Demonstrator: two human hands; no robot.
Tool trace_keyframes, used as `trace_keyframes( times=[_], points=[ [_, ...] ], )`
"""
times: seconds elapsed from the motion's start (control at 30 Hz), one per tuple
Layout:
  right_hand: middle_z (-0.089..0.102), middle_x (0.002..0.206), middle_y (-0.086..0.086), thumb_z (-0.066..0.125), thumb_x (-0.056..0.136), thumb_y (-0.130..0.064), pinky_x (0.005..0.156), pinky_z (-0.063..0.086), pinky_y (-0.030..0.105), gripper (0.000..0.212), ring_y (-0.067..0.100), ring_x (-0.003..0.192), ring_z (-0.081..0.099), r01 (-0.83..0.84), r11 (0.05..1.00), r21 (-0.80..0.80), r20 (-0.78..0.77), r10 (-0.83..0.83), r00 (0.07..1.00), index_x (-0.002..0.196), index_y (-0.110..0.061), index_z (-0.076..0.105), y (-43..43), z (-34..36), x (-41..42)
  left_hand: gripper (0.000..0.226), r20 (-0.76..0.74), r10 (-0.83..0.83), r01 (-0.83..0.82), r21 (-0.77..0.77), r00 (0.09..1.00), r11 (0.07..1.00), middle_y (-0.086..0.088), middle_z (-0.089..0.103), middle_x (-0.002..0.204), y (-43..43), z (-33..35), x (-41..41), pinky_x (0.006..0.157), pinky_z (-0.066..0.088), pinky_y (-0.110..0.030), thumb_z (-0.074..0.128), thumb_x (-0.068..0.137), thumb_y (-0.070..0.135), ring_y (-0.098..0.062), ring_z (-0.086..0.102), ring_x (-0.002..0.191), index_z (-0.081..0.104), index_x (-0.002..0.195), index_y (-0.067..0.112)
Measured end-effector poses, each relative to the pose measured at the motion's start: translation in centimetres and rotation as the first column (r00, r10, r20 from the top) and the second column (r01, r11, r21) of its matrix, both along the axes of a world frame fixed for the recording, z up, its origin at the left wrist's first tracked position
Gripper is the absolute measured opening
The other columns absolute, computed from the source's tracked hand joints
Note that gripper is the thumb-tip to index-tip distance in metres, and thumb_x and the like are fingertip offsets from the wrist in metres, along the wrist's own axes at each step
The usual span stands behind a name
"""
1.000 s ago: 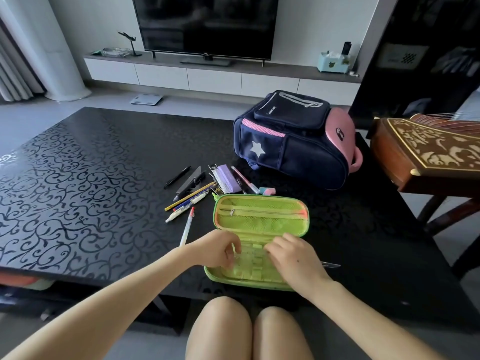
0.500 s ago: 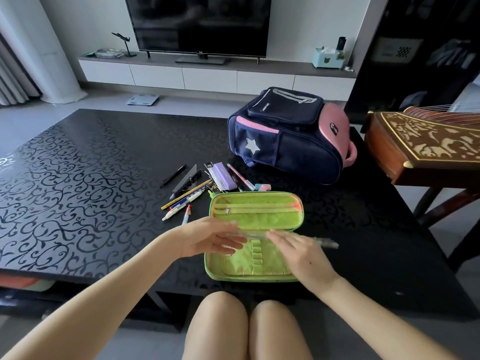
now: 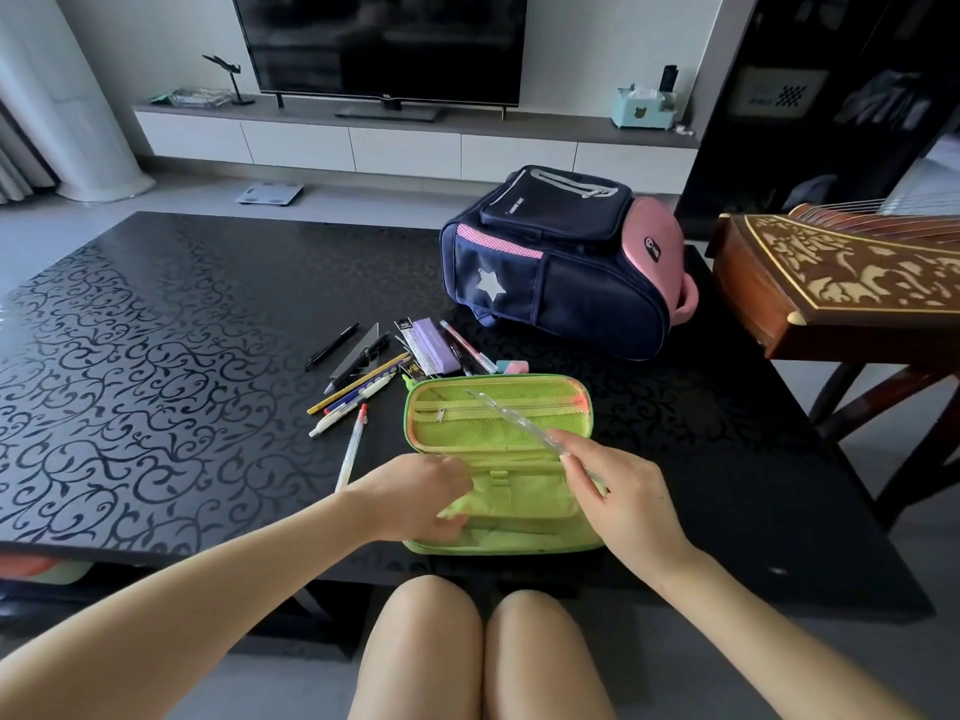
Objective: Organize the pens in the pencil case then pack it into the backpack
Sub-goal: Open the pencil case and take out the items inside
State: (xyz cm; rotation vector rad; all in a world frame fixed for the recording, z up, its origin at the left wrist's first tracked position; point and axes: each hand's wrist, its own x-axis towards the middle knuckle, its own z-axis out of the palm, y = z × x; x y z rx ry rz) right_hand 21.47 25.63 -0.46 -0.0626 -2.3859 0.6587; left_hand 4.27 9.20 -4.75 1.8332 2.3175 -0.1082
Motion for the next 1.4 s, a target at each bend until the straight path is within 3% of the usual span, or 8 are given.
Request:
trace_keyframes(
  times=[0.17, 0.33, 0.47, 0.57, 0.63, 0.7, 1.13, 1.4],
  points=[
    [0.073, 0.099, 0.003, 0.052, 0.085, -0.001, 0.087, 0.052, 0.018, 0.030, 0.009, 0.094, 0.066, -0.274, 0.930, 0.245, 0.106, 0.255, 0.961, 0.113, -0.005, 0.061, -0.2, -1.4, 0.3, 0.034, 0.405, 0.282, -0.407, 0.263, 0.870, 0.875, 0.003, 0.045, 0.059, 0.1, 1.5, -1.4, 0.052, 0.028, -0.022, 0.047, 0.094, 0.034, -0.016, 0.042, 0.056, 0.051, 0.073, 0.008],
    [0.073, 0.079, 0.005, 0.060, 0.073, -0.003, 0.049, 0.055, 0.027, 0.025, 0.018, 0.067, 0.069, -0.357, 0.798, 0.486, 0.417, 0.148, 0.897, 0.095, -0.006, 0.071, -0.6, -4.7, -1.8, 0.035, 0.511, 0.361, -0.516, 0.199, 0.780, 0.833, 0.008, 0.041, 0.055, 0.8, 2.1, -2.4, 0.052, 0.031, -0.017, 0.051, 0.094, 0.028, -0.009, 0.039, 0.055, 0.044, 0.061, 0.018],
    [0.074, 0.079, 0.006, 0.086, 0.046, -0.004, 0.049, 0.057, 0.028, 0.049, 0.018, 0.070, 0.071, -0.370, 0.790, 0.488, 0.475, 0.115, 0.873, 0.093, -0.008, 0.071, -2.4, -6.0, -3.7, 0.034, 0.501, 0.371, -0.524, 0.204, 0.782, 0.827, 0.008, 0.042, 0.056, 0.9, 2.3, -2.2, 0.055, 0.028, -0.004, 0.050, 0.095, 0.027, -0.008, 0.041, 0.056, 0.046, 0.063, 0.017],
    [0.070, 0.108, 0.014, 0.077, 0.062, 0.005, 0.079, 0.058, 0.033, 0.054, 0.023, 0.102, 0.067, -0.316, 0.862, 0.396, 0.545, 0.056, 0.836, 0.114, -0.005, 0.065, -3.3, -5.3, -4.2, 0.037, 0.513, 0.350, -0.515, 0.224, 0.784, 0.827, 0.007, 0.039, 0.054, 0.8, 2.1, -2.4, 0.055, 0.032, -0.013, 0.051, 0.094, 0.027, -0.005, 0.037, 0.051, 0.040, 0.058, 0.023],
    [0.047, 0.140, 0.015, 0.047, 0.083, 0.014, 0.109, 0.036, 0.032, 0.058, 0.022, 0.133, 0.042, -0.286, 0.926, 0.248, 0.632, 0.069, 0.772, 0.137, -0.007, 0.044, -3.2, -4.9, -4.1, 0.035, 0.512, 0.365, -0.529, 0.219, 0.778, 0.820, 0.006, 0.039, 0.055, 0.8, 1.9, -2.6, 0.054, 0.028, -0.016, 0.052, 0.094, 0.027, -0.007, 0.036, 0.054, 0.043, 0.061, 0.019],
    [0.038, 0.148, 0.009, 0.039, 0.090, 0.011, 0.113, 0.021, 0.024, 0.057, 0.016, 0.139, 0.030, -0.237, 0.969, 0.070, 0.685, 0.126, 0.718, 0.141, -0.013, 0.039, -3.5, -4.6, -3.8, 0.033, 0.497, 0.374, -0.535, 0.230, 0.783, 0.813, 0.006, 0.041, 0.056, 0.8, 1.9, -2.5, 0.056, 0.028, -0.011, 0.051, 0.094, 0.027, -0.010, 0.037, 0.057, 0.045, 0.063, 0.018],
    [0.055, 0.134, -0.013, 0.053, 0.088, -0.007, 0.103, 0.040, 0.029, 0.040, 0.010, 0.125, 0.048, -0.148, 0.989, 0.006, 0.773, 0.089, 0.628, 0.118, -0.030, 0.063, -1.4, -3.0, -3.5, 0.025, 0.521, 0.359, -0.532, 0.229, 0.774, 0.815, 0.011, 0.046, 0.054, 0.3, 2.1, -1.8, 0.058, 0.015, 0.012, 0.052, 0.094, 0.025, -0.009, 0.042, 0.062, 0.054, 0.073, 0.011],
    [0.071, 0.105, -0.008, 0.055, 0.091, -0.012, 0.082, 0.046, 0.013, 0.024, -0.002, 0.086, 0.059, -0.147, 0.983, -0.114, 0.521, 0.185, 0.834, 0.106, -0.020, 0.072, -1.9, 1.0, -6.5, 0.019, 0.615, 0.365, -0.573, 0.177, 0.699, 0.800, 0.022, 0.062, 0.081, -0.5, 2.2, -3.5, 0.082, 0.036, -0.015, 0.053, 0.092, 0.036, 0.002, 0.060, 0.078, 0.067, 0.097, 0.024]
  ],
)
